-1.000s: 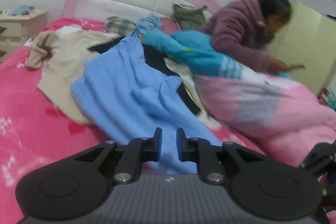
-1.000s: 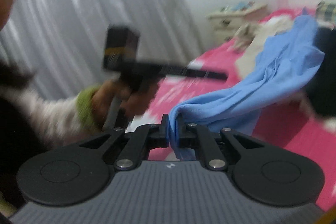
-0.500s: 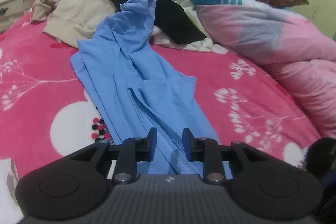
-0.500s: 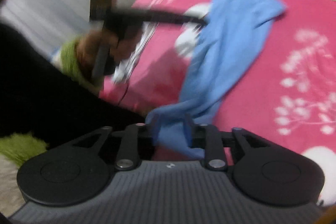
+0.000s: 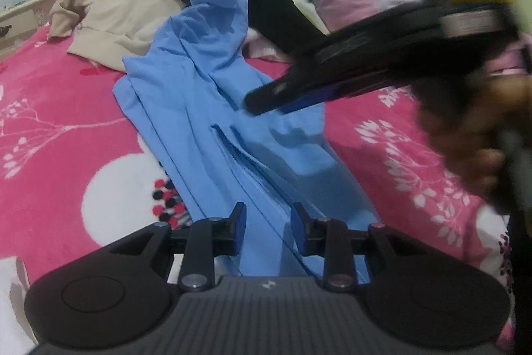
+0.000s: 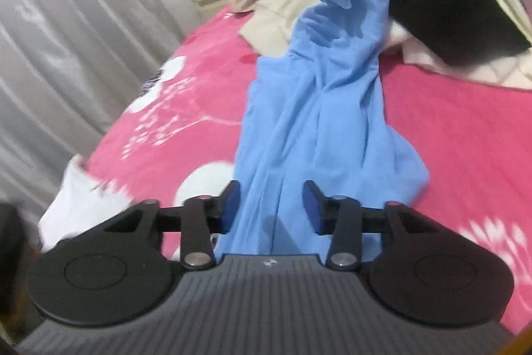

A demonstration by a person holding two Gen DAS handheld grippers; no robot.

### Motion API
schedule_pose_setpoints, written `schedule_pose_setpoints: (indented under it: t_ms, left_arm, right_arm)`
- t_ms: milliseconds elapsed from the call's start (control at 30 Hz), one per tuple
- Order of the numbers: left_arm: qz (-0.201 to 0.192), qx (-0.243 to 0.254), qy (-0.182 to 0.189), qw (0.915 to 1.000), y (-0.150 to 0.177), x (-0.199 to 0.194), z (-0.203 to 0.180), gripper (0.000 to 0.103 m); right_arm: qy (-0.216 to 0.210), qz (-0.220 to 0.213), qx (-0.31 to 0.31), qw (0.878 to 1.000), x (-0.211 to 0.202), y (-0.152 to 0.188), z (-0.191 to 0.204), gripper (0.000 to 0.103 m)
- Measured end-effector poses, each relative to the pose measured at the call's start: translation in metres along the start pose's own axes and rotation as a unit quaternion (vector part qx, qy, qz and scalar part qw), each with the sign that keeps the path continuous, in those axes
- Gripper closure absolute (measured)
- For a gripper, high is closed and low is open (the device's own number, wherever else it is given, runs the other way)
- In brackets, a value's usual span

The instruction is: Fold clothes

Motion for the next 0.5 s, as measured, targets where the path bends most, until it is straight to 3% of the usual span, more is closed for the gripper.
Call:
schedule_pose_setpoints:
  t_ms: [100, 167, 267, 500]
  left_arm:
    - [-0.004, -0.002, 0.001, 1.0, -0.005, 0.003, 0.006, 0.073]
    - [-0.002, -0.007, 0.002, 1.0, -0.006, 0.005, 0.009, 0.073]
    - [-0.003, -0.016, 0.004, 0.9999, -0.007, 0.007, 0.014, 0.073]
    - [-0.012, -0.022, 0.01, 0.9996, -0.018, 0.008, 0.009, 0.073]
  right_arm:
    - [0.03, 0.041, -0.007, 0.999, 0.038, 0.012, -0.015, 0.081]
    - [0.028, 0.059, 0.007, 0.998, 0.052, 0.028, -0.024, 0.097]
    - [0.026, 0.03, 0.033, 0.999, 0.036, 0.032, -0.033, 0.1]
    - [0.054, -0.048, 0.099, 0.992, -0.05, 0.038, -0.066, 0.102]
Point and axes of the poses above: each gripper's, at about its wrist camera, not at the fingertips, and x roughly the way its jaws point, z to its left, y to its underside, the point moved 10 cm from there along x, roughly the way its jaws point, and after that the axes turned 13 degrees about -x, right-handed, at the moved point
